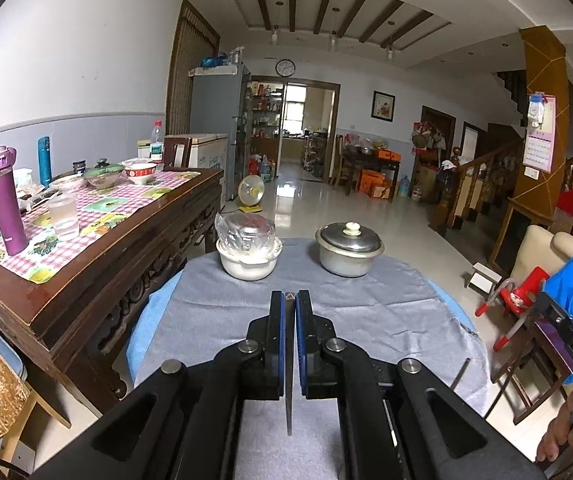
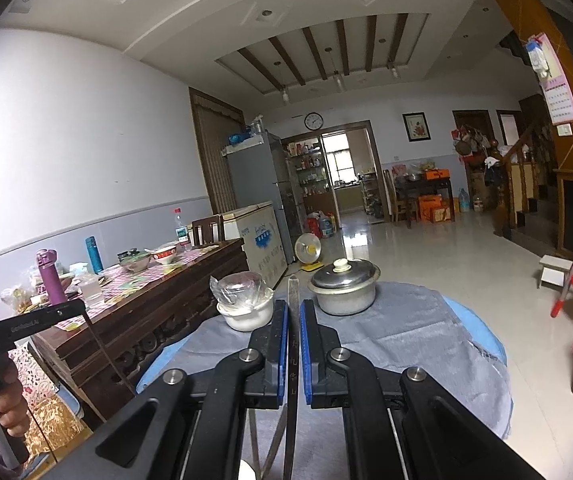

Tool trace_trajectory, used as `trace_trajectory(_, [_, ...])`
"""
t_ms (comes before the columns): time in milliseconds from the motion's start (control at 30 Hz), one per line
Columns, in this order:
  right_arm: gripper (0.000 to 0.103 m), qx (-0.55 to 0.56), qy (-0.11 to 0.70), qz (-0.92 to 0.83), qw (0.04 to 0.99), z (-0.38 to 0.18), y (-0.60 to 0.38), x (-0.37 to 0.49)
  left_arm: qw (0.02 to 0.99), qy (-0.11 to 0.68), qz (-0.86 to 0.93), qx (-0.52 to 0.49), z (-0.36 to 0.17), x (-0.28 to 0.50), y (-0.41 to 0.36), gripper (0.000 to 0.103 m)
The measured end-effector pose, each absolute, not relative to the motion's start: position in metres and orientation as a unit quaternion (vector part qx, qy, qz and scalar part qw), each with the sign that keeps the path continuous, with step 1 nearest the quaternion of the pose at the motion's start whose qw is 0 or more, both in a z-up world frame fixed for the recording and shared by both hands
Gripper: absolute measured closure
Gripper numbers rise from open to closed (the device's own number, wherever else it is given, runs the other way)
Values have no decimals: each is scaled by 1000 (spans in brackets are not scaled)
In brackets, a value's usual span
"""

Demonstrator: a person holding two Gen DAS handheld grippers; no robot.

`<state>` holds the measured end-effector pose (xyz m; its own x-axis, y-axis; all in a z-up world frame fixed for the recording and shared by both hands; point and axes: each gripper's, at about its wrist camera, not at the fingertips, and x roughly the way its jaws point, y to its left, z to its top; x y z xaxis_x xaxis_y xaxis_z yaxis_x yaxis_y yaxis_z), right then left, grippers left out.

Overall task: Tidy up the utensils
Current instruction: 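Lower both tools over the metal holder, chopsticks pointing into it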

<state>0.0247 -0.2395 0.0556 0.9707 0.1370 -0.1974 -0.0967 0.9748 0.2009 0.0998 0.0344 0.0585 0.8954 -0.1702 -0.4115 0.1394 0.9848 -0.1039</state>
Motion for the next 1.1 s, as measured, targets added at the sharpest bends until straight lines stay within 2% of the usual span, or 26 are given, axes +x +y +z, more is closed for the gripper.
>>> trace_trajectory(400, [96, 85, 82, 74, 990, 71, -225, 10, 972, 202, -111, -36, 77, 73, 35, 98])
trace_trajectory(767, [96, 81, 63, 92, 990, 80, -207, 7, 975, 152, -160, -28, 109, 28, 26, 98])
trace_trajectory(1100, [96, 80, 59, 99, 990, 79, -197, 15, 971, 144, -187, -36, 116, 22, 11, 98])
